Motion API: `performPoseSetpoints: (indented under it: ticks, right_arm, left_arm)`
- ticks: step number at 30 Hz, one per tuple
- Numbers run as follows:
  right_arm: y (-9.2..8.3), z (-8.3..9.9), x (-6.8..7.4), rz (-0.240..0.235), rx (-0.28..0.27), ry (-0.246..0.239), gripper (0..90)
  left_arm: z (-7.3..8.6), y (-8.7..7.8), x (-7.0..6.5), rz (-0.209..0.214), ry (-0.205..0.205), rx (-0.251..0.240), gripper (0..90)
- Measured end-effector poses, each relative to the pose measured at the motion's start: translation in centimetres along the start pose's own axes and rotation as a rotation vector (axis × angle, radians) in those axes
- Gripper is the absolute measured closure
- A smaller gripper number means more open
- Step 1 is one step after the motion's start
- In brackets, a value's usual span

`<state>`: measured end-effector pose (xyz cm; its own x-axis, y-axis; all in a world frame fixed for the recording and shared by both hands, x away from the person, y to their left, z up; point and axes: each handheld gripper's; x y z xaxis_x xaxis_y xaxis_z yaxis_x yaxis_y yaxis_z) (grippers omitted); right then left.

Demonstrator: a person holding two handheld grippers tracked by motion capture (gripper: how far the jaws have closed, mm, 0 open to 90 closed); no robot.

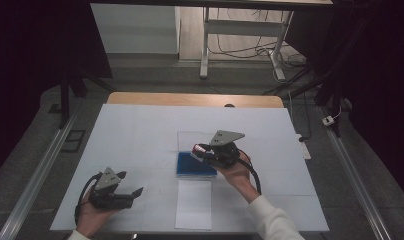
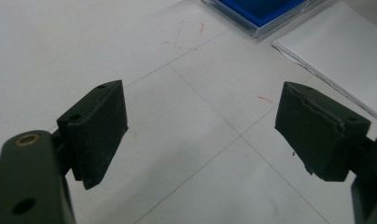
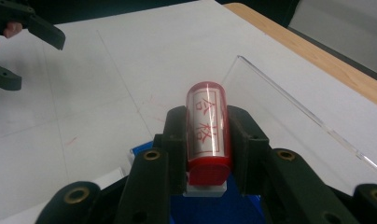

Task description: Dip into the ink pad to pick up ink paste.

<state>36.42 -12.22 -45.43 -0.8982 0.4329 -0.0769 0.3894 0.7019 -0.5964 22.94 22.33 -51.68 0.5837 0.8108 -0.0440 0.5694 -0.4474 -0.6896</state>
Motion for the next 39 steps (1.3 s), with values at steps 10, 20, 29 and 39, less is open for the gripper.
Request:
performPoseSetpoints:
  ticks: [10, 20, 29, 39]
  right_arm:
    - [0.9, 0.2, 0.1, 0.01, 0.044, -0.01, 69.6]
    - [2.3, 0.8, -0.1, 0.02, 0.114, -0.007, 69.7]
    - [3.3, 1.2, -0.1, 0.038, 0.156, -0.01, 69.8]
    - [3.9, 1.6, -0.1, 0.02, 0.168, 0.002, 69.8]
  left_arm:
    - [0.0, 0.0, -0.1, 0.002, 0.0, -0.001, 17.0]
    - [0.0, 0.0, -0.1, 0.002, 0.0, 0.003, 17.0]
    - [0.1, 0.0, -0.1, 0.001, 0.002, 0.005, 17.1]
    - [0.1, 0.0, -0.1, 0.0, 0.005, 0.008, 17.2]
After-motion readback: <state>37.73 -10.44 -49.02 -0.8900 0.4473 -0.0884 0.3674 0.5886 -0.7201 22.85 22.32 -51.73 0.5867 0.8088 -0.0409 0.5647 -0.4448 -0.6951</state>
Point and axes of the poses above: each handheld gripper's, and its own axes: y roughly forward along the jaws, z roughly out of its underside, x roughly to its left, and after that the axes turned 5 degrees about x, right-handed
